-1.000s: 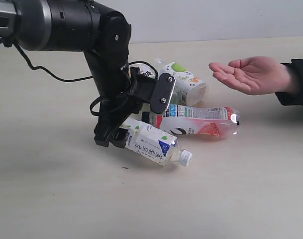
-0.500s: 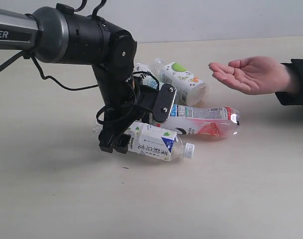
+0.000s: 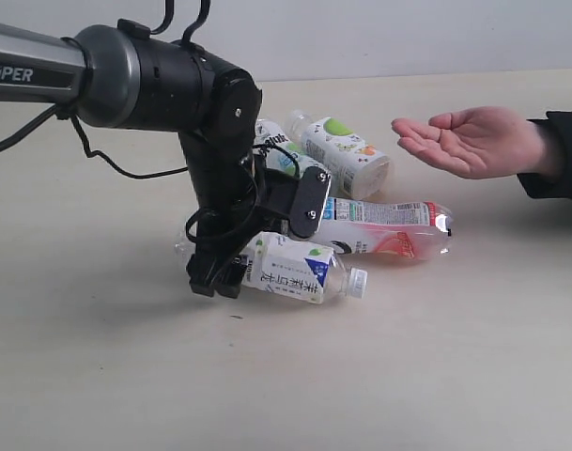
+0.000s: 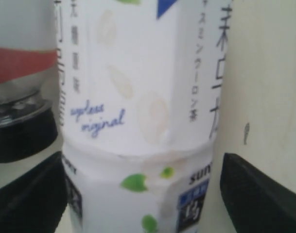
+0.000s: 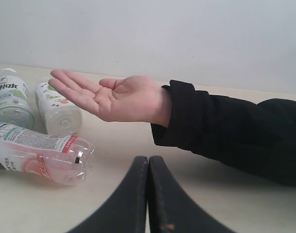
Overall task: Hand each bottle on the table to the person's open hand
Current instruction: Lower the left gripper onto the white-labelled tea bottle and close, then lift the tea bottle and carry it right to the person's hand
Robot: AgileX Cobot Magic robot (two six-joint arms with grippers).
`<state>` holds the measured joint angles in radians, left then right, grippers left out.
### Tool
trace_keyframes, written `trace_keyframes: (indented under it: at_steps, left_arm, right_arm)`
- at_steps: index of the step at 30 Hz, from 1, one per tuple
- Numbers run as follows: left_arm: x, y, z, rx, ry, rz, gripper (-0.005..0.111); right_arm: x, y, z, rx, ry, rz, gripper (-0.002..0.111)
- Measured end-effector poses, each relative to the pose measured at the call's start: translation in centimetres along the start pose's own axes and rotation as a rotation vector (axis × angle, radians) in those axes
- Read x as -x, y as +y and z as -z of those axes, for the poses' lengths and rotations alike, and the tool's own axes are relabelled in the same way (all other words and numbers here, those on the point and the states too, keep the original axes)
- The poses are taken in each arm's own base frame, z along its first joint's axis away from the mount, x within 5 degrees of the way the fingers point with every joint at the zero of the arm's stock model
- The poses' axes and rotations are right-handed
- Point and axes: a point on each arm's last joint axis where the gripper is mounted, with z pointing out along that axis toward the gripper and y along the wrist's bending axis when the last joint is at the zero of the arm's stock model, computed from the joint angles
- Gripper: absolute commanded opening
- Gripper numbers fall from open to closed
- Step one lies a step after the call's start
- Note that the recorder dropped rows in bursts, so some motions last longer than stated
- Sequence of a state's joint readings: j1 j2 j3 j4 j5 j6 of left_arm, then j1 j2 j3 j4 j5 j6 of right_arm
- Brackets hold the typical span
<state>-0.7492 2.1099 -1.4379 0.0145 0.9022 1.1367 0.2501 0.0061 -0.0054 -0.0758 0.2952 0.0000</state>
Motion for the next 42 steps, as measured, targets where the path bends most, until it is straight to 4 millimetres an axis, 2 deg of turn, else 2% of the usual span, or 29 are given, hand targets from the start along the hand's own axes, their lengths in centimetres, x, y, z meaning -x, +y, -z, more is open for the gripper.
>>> trace_keyframes:
  at_steps: [3, 11, 17, 20, 22, 23, 30, 32, 34, 36, 37, 40, 42]
  left_arm:
    - [-0.1, -0.1, -0.7, -0.020, 0.011, 0.007, 0.079]
    - [-0.1, -0.1, -0.8, -0.027, 0.015, 0.010, 0.075]
    - [-0.3, -0.5, -0.8, -0.070, 0.035, 0.011, 0.044]
    - [-0.4, -0.9, -0.7, -0.110, 0.054, 0.013, 0.023]
    - [-0.6, -1.2, -0.7, -0.145, 0.072, 0.011, 0.004]
    - [-0.7, -1.4, -0.6, -0.168, 0.083, 0.014, 0.000]
    - [-0.7, -2.5, -0.1, -0.267, 0.152, 0.070, 0.000]
    - [-0.1, -2.9, 1.0, -0.235, 0.167, 0.082, 0.000]
    - [1.3, -3.2, 3.4, -0.157, 0.168, 0.133, 0.000]
    - [3.1, -2.9, 6.4, -0.015, 0.143, 0.269, 0.000]
    - [4.3, -2.2, 8.6, 0.079, 0.096, 0.378, 0.000]
    - [6.5, -1.1, 12.2, 0.195, -0.054, 0.653, 0.000]
    - [7.9, -0.3, 14.6, 0.214, -0.213, 0.832, 0.000]
  right_arm:
    - [0.0, 0.0, 0.0, 0.000, 0.000, 0.000, 0.000]
    - [0.0, 0.0, 0.0, 0.000, 0.000, 0.000, 0.000]
    - [0.0, 0.0, 0.0, 0.000, 0.000, 0.000, 0.000]
    - [0.0, 0.0, 0.0, 0.000, 0.000, 0.000, 0.000]
    - [0.0, 0.0, 0.0, 0.000, 0.000, 0.000, 0.000]
    - [0.0, 0.0, 0.0, 0.000, 0.000, 0.000, 0.000]
    - [0.0, 0.0, 0.0, 0.000, 0.000, 0.000, 0.000]
    - [0.0, 0.0, 0.0, 0.000, 0.000, 0.000, 0.000]
    - [0.0, 0.0, 0.0, 0.000, 0.000, 0.000, 0.000]
    - [0.0, 0.0, 0.0, 0.000, 0.000, 0.000, 0.000]
    - [0.0, 0.0, 0.0, 0.000, 0.000, 0.000, 0.000]
    - [0.0, 0.0, 0.0, 0.000, 0.000, 0.000, 0.000]
    - [0.0, 0.0, 0.0, 0.000, 0.000, 0.000, 0.000]
